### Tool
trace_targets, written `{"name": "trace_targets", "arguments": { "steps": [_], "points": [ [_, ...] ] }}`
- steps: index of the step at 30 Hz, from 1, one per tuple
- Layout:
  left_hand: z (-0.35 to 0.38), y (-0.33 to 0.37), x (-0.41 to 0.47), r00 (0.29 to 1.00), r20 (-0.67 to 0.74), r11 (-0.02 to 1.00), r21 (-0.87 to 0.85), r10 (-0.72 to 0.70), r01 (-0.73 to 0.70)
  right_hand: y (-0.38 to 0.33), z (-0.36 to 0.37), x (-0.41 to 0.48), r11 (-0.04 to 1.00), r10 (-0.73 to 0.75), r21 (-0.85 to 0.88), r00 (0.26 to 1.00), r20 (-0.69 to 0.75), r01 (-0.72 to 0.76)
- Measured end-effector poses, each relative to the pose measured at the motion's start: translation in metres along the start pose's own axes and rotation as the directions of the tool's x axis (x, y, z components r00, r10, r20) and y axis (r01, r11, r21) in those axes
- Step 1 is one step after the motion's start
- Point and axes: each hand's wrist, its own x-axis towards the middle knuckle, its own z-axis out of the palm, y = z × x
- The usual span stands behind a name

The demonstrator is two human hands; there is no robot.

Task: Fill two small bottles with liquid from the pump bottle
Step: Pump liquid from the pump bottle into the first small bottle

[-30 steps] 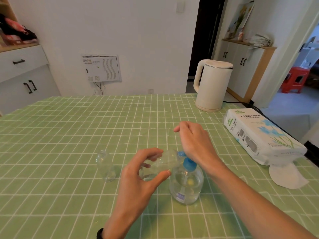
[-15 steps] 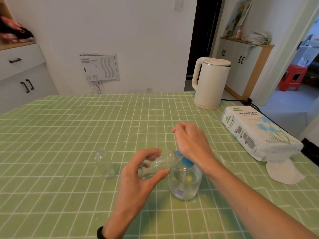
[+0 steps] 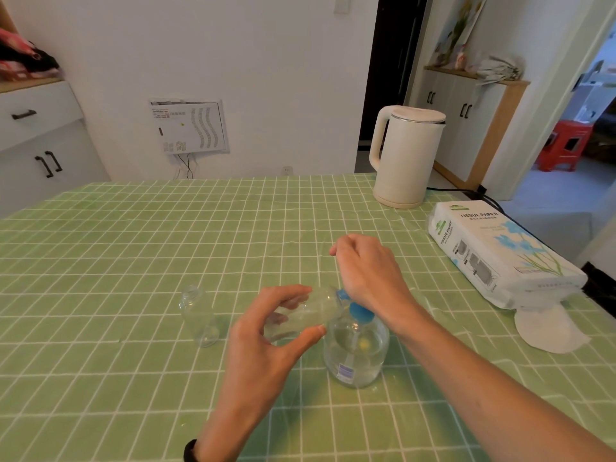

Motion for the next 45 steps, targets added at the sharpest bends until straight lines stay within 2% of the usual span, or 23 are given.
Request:
{"name": "trace_targets", "arguments": {
  "steps": [9,18,28,45],
  "points": [
    [-0.001,0.003,-0.002,1.0,-0.005,1.0,-0.008,-0.014,0.014,0.0,0.0,-0.003,1.0,0.011,0.022,1.0,-0.012,-0.011],
    [-0.003,0.007,0.002,1.0,-0.002,1.0,0.023,0.007,-0.007,-0.004,-0.001,0.003,0.999,-0.049,-0.024,0.996,-0.075,0.047],
    [0.0,0.0,-0.003,1.0,-0.001,1.0,0.007,-0.028,0.028,0.001,0.003,-0.001,0.999,0.029,0.019,0.999,-0.018,-0.028],
    [-0.001,0.007,-0.001,1.0,0.0,1.0,0.012,0.026,-0.026,-0.001,-0.002,0.004,1.0,-0.004,-0.02,1.0,-0.021,0.004]
  ]
}}
